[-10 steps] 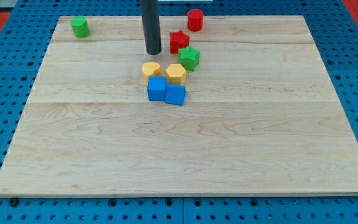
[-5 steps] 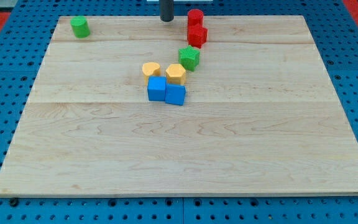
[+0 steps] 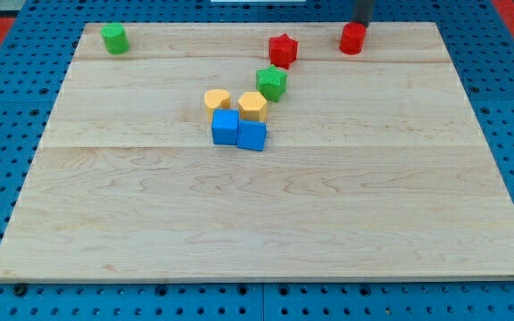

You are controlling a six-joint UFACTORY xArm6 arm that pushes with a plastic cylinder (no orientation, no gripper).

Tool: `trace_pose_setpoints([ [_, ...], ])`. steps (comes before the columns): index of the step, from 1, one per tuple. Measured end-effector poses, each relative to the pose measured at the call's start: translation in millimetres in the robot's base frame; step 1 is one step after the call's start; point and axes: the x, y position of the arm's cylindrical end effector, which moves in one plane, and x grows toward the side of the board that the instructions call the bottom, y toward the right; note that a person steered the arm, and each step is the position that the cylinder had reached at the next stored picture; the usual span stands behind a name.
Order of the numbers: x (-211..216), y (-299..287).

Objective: Move the red blocks diagonal to the green star

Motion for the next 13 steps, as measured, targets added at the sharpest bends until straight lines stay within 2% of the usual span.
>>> trace_pose_setpoints([
  [1, 29.2, -9.3],
  [2, 56.4, -66.6],
  [3, 25.7, -73.6],
  [4, 33.7, -138.0],
  [6, 51.5, -170.4],
  [7, 53.4, -251.0],
  [8, 76.0, -240.6],
  [9, 57.8, -160.0],
  [10, 53.1, -116.0],
  [11, 57.8, -172.8],
  [12, 72.8, -182.1],
  [13, 94.8, -150.1],
])
